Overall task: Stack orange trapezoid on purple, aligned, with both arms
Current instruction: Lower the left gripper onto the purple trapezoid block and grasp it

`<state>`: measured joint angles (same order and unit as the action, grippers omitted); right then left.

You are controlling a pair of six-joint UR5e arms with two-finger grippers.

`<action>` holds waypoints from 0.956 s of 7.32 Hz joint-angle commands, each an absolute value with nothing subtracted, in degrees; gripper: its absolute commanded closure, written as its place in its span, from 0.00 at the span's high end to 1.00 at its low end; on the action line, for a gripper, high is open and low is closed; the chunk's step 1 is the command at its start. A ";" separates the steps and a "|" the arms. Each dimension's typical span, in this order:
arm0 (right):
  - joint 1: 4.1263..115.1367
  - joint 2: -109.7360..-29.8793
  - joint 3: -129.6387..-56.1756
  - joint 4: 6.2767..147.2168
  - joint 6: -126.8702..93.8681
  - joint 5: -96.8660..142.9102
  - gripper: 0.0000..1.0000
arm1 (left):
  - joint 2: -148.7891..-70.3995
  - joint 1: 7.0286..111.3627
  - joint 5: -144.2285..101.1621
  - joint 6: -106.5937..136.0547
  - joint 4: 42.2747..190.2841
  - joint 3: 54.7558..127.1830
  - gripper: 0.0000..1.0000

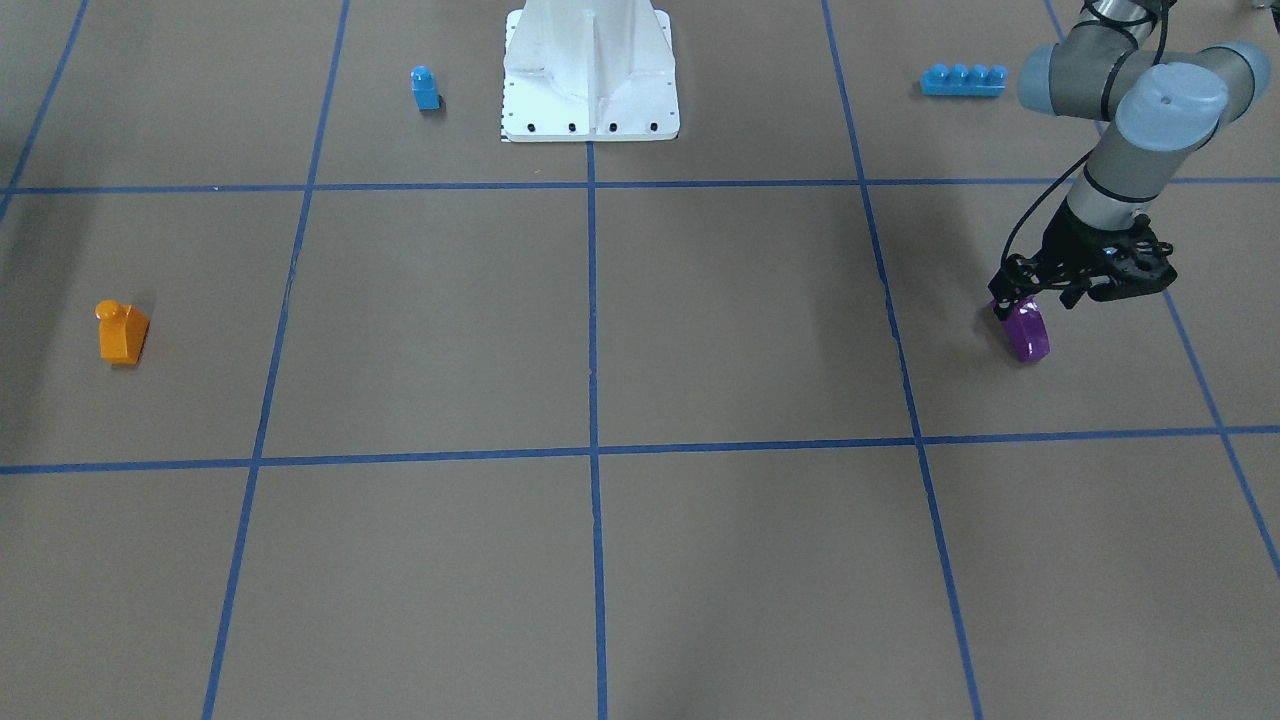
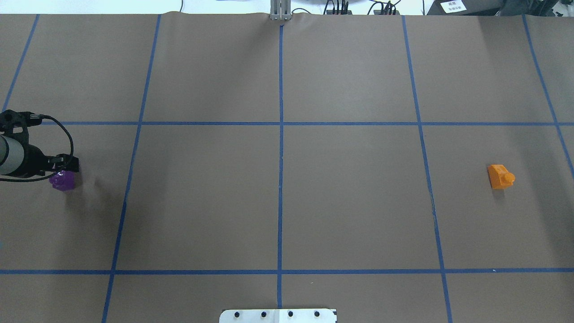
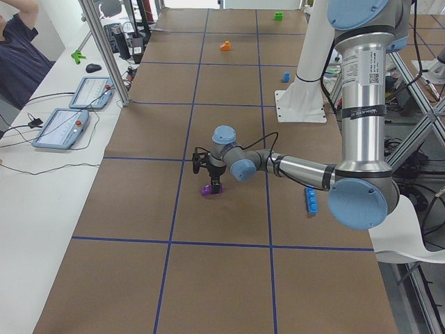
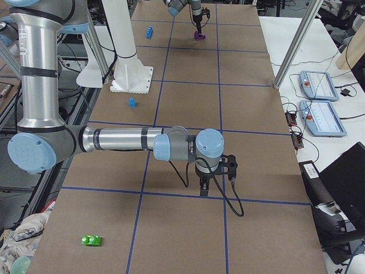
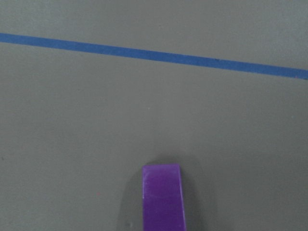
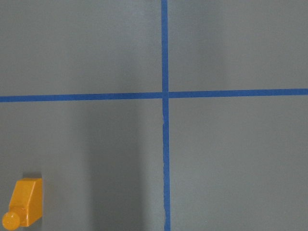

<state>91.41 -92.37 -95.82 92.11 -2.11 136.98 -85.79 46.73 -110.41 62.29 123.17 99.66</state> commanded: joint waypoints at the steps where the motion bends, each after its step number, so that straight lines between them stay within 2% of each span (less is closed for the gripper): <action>1: 91.41 -92.37 -95.54 92.11 -2.02 136.76 1.00 | -86.22 46.41 -110.30 61.79 123.05 98.36 0.41; 2: 91.41 -92.29 -95.80 92.11 -2.02 136.76 1.00 | -86.31 46.41 -110.30 61.53 123.05 98.09 0.26; 3: 91.32 -91.85 -95.89 92.11 -2.11 136.84 1.00 | -86.31 46.41 -110.39 61.35 122.96 98.26 0.04; 4: 91.32 -91.50 -95.98 92.02 -2.02 136.76 1.00 | -86.31 46.49 -111.61 61.17 122.44 99.39 0.00; 6: 91.32 -89.83 -96.06 92.02 -2.11 137.19 1.00 | -87.96 46.93 -115.04 59.78 113.62 106.04 0.00; 7: 91.14 -89.82 -96.33 92.11 -2.20 137.98 1.00 | -93.11 47.11 -114.79 56.89 105.38 109.56 0.00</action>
<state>91.26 -90.17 -96.08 92.04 -2.09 137.20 -88.64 46.87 -114.37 59.59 114.32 105.01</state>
